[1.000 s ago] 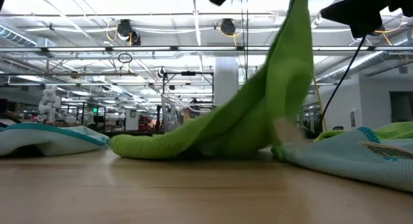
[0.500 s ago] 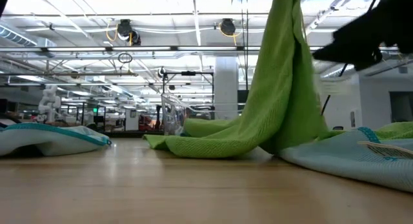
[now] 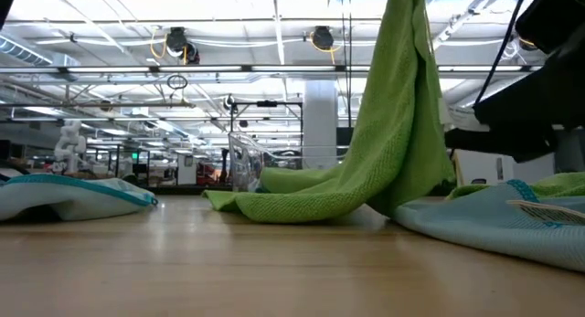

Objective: Fold microfiber towels
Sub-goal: Fold the left green microfiber cloth

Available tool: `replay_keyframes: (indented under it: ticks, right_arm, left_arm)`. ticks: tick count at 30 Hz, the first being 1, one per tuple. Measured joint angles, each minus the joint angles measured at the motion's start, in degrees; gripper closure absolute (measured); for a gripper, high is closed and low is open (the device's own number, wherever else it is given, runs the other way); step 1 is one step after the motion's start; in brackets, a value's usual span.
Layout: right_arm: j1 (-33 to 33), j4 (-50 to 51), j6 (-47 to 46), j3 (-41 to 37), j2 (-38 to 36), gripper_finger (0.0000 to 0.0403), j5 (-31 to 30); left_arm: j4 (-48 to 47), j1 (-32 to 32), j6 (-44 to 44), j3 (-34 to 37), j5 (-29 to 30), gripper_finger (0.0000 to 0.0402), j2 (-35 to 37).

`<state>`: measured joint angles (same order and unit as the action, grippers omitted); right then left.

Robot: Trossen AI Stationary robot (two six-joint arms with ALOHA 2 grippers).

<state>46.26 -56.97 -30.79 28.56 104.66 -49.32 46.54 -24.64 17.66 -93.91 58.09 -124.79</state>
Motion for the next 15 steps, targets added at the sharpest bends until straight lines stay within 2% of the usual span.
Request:
replay_keyframes:
  ticks: [5, 10, 15]
  right_arm:
    - [0.6, -0.2, 2.8, 6.0, 6.2, 0.0161, -2.2]
    - [-0.5, 1.3, 5.7, 11.9, 10.7, 0.0161, -6.9]
    - [-0.5, 6.7, 1.0, 13.3, 11.5, 0.0161, -10.8]
  left_arm:
    - [-0.2, 0.2, 0.7, 0.0, 0.1, 0.0393, 0.0]
    - [-1.8, 0.3, 0.6, 0.0, 0.5, 0.0397, 0.0]
    - [-2.5, 0.2, 1.2, 0.0, 1.9, 0.0398, 0.0]
